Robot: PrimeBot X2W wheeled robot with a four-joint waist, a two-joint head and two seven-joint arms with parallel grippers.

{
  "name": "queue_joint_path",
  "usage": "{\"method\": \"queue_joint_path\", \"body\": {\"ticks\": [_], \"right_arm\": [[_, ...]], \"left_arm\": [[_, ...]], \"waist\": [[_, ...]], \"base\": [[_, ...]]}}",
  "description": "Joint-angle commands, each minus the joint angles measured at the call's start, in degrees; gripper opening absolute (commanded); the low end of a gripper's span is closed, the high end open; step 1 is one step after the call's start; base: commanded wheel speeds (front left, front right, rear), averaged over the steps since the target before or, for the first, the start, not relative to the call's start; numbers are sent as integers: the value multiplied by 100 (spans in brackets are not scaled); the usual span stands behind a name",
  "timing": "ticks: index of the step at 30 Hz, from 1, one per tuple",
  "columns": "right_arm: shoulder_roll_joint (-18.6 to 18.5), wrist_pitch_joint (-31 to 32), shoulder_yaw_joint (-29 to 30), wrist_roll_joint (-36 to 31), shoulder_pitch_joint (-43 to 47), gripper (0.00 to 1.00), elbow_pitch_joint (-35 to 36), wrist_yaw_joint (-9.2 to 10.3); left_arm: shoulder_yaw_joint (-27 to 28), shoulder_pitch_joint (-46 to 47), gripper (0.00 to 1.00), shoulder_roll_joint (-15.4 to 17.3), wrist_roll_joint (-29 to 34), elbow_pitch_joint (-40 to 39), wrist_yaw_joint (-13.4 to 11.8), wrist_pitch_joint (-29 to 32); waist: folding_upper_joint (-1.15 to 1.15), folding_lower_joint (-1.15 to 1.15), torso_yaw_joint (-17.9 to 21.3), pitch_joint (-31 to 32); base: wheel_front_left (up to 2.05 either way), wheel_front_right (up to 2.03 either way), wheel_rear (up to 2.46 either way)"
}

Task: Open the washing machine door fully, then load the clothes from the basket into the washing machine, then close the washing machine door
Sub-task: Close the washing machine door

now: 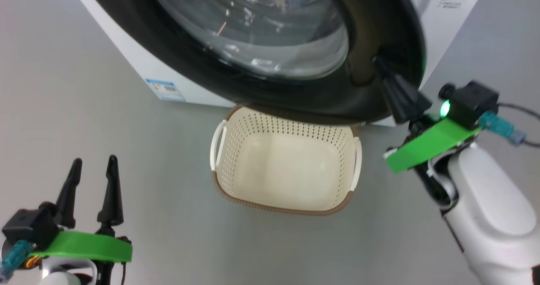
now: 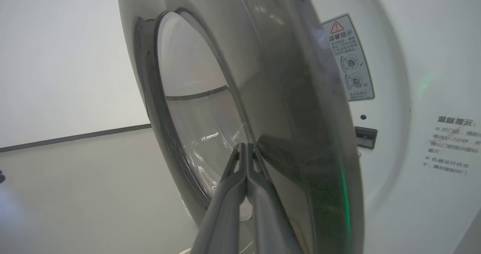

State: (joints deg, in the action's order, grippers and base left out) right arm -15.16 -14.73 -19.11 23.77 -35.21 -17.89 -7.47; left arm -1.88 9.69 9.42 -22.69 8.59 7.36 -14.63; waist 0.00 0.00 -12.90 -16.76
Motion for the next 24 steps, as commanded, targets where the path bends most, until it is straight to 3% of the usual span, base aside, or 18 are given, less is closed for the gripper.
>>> {"method": "queue_joint_path", "body": {"ticks": [1, 13, 24], "right_arm": [[-20, -27, -22, 28, -123, 0, 89, -2], [-351, -27, 99, 101, -1292, 0, -403, -2], [-284, -27, 506, -223, -1975, 0, -1037, -2]], "left_arm": [[178, 176, 100, 197, -49, -157, 13, -37], [137, 473, 100, 225, -148, -194, 13, -37], [122, 541, 100, 223, -198, -170, 13, -37]], "waist": [[0, 0, -98, -199], [0, 0, -259, -712], [0, 0, -269, -780]], "base": [[0, 0, 0], [0, 0, 0], [0, 0, 0]]}}
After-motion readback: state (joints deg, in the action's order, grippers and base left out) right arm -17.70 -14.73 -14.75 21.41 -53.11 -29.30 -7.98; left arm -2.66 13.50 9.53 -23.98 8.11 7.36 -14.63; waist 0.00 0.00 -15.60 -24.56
